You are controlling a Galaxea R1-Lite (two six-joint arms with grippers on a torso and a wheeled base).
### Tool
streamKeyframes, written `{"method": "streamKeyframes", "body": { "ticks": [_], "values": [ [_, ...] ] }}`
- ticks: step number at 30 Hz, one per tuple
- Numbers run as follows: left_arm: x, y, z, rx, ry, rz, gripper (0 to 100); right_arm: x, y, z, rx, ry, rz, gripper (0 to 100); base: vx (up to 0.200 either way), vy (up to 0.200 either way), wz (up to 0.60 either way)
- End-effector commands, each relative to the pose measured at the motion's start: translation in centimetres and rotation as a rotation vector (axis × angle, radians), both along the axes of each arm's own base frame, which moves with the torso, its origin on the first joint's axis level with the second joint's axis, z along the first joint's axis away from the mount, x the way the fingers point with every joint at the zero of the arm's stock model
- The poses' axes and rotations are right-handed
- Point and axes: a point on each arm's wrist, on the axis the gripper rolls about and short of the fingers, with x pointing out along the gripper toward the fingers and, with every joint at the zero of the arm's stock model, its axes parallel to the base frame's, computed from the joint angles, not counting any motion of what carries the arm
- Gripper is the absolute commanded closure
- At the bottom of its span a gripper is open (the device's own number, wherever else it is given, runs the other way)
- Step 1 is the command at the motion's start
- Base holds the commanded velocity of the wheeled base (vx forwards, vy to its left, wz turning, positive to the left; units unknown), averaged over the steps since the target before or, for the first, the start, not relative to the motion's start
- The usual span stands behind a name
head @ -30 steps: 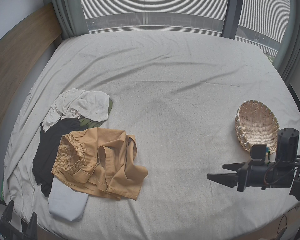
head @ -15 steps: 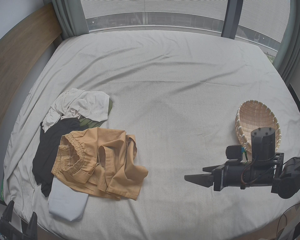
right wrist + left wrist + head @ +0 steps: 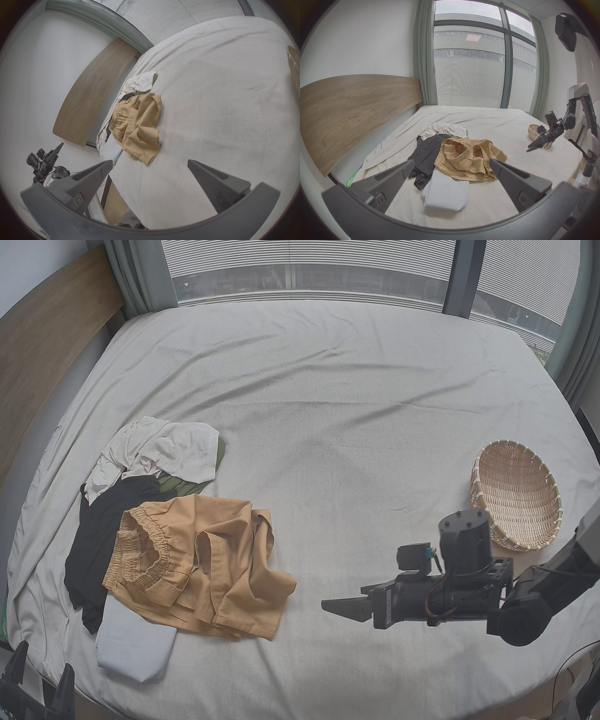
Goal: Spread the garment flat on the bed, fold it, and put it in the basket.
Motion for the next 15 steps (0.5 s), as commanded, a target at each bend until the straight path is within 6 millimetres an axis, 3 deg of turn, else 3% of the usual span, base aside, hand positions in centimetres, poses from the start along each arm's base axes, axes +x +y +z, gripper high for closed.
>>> {"method": "streamKeyframes", "body": {
  "ticks": [1, 4, 7, 15],
  "values": [
    [0.0, 0.0, -0.5, -0.001, 0.004, 0.001, 0, 1.2, 2.6, -2.8, -0.027, 0.04, 0.038, 0, 0.0, 0.0, 0.0],
    [0.0, 0.0, -0.5, -0.001, 0.006, 0.001, 0, 1.4, 3.1, -2.9, -0.024, 0.038, 0.045, 0, 0.0, 0.0, 0.0],
    [0.0, 0.0, -0.5, -0.001, 0.004, 0.001, 0, 2.1, 5.0, -4.1, -0.026, 0.044, 0.066, 0, 0.0, 0.0, 0.0],
    [0.0, 0.0, -0.5, -0.003, 0.004, 0.001, 0, 2.7, 7.2, -6.7, -0.037, 0.073, 0.087, 0, 0.0, 0.0, 0.0]
  ]
}}
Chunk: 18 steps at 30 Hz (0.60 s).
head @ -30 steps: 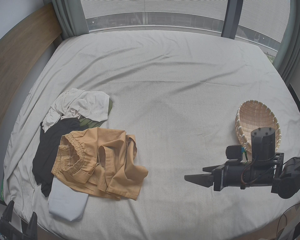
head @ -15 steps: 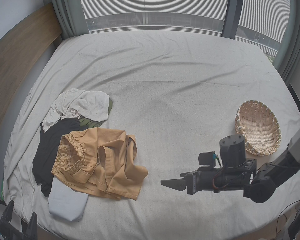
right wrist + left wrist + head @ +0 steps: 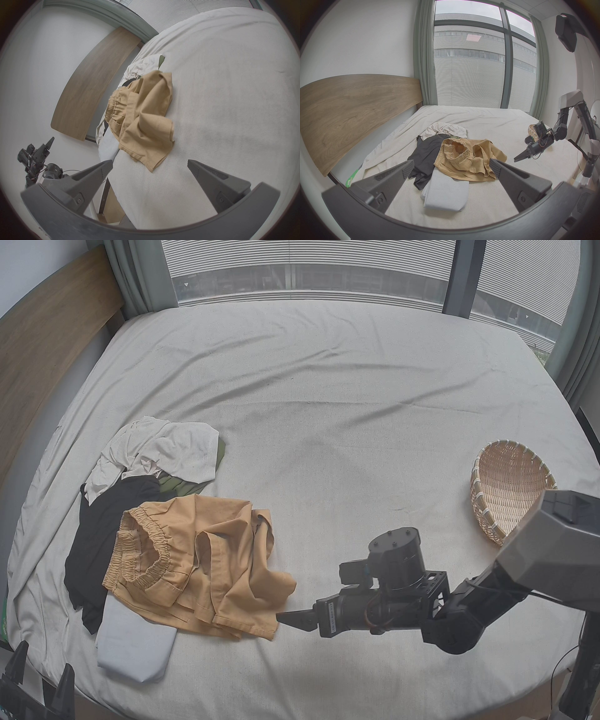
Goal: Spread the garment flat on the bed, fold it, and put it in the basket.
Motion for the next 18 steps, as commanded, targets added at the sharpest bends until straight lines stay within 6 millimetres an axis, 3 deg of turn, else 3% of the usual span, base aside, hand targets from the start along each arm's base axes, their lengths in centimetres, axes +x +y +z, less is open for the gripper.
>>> {"method": "streamKeyframes", "body": {
  "ticks": [1, 9, 18],
  "values": [
    [0.0, 0.0, -0.5, 0.0, 0.005, 0.001, 0, 0.4, 1.5, -2.3, -0.018, 0.036, 0.013, 0, 0.0, 0.0, 0.0],
    [0.0, 0.0, -0.5, 0.0, 0.004, 0.001, 0, 1.0, 3.5, -3.4, -0.007, 0.053, 0.023, 0, 0.0, 0.0, 0.0],
    [0.0, 0.0, -0.5, -0.002, 0.004, 0.001, 0, 1.1, 4.3, -5.0, -0.027, 0.061, 0.016, 0, 0.0, 0.0, 0.0]
  ]
}}
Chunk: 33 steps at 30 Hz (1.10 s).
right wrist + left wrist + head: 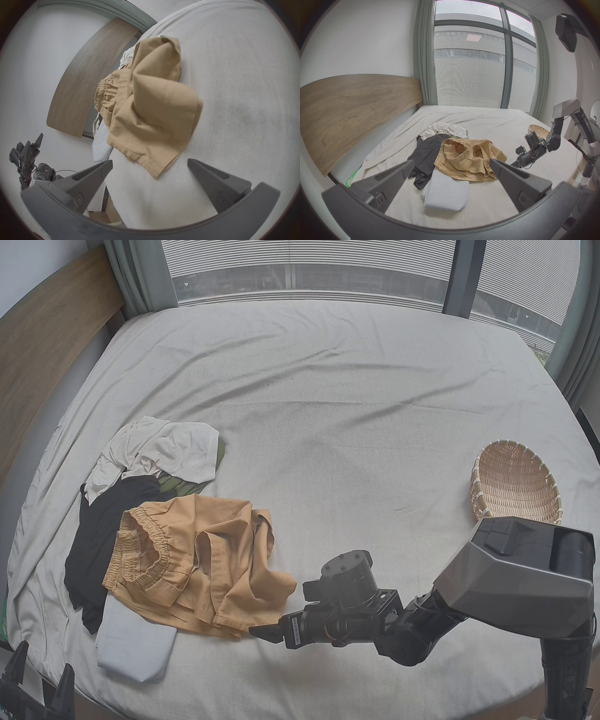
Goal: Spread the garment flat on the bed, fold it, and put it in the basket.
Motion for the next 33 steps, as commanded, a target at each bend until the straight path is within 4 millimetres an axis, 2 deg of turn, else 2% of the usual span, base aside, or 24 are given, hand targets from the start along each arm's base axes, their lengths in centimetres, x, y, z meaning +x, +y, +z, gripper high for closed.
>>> {"method": "streamKeyframes", "body": {
  "ticks": [1, 11, 12, 21, 33],
  "values": [
    [0.0, 0.0, -0.5, 0.0, 0.006, 0.001, 0, 0.2, 0.3, -0.9, -0.008, 0.008, 0.0, 0, 0.0, 0.0, 0.0],
    [0.0, 0.0, -0.5, 0.0, 0.006, 0.001, 0, 1.3, 1.3, -1.1, 0.006, -0.027, -0.032, 0, 0.0, 0.0, 0.0],
    [0.0, 0.0, -0.5, 0.0, 0.006, 0.001, 0, 1.4, 1.5, -1.2, 0.012, -0.027, -0.044, 100, 0.0, 0.0, 0.0],
    [0.0, 0.0, -0.5, 0.0, 0.006, 0.001, 0, 1.1, 1.9, -0.9, 0.037, 0.004, -0.063, 100, 0.0, 0.0, 0.0],
    [0.0, 0.0, -0.5, 0.0, 0.006, 0.001, 0, 0.5, 0.3, -0.7, -0.006, 0.007, -0.112, 100, 0.0, 0.0, 0.0]
  ]
}}
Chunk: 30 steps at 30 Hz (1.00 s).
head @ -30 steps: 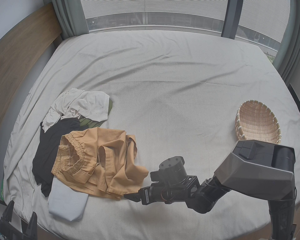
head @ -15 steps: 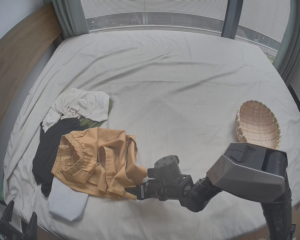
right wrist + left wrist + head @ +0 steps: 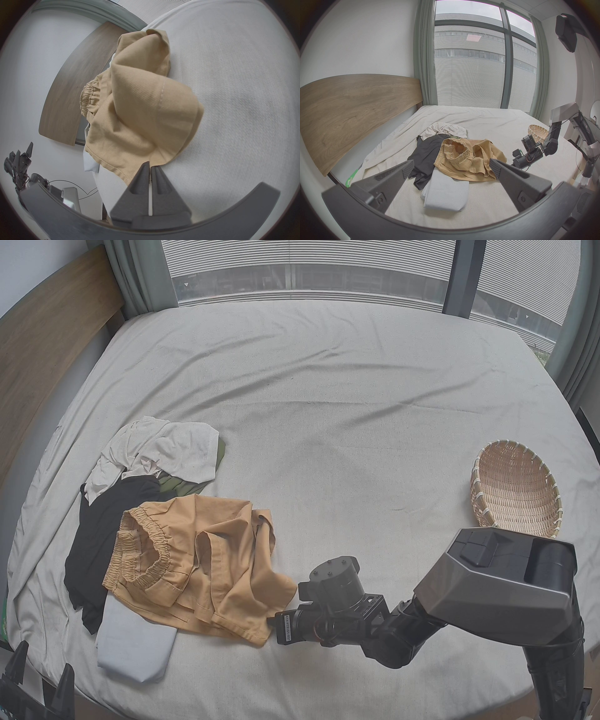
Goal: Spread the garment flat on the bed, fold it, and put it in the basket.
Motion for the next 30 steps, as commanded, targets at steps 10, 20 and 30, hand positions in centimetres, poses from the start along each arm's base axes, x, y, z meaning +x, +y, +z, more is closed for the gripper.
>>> {"method": "streamKeyframes", "body": {
  "ticks": [10, 20, 30],
  "values": [
    [0.0, 0.0, -0.5, 0.001, 0.006, 0.001, 0, -0.4, -3.2, 2.5, -0.057, -0.018, -0.082, 100, 0.0, 0.0, 0.0],
    [0.0, 0.0, -0.5, 0.001, 0.004, 0.001, 0, -0.5, -5.7, 3.6, -0.104, -0.045, -0.124, 100, 0.0, 0.0, 0.0],
    [0.0, 0.0, -0.5, 0.003, 0.004, 0.001, 0, -1.2, -7.6, 4.1, -0.122, -0.039, -0.158, 100, 0.0, 0.0, 0.0]
  ]
}}
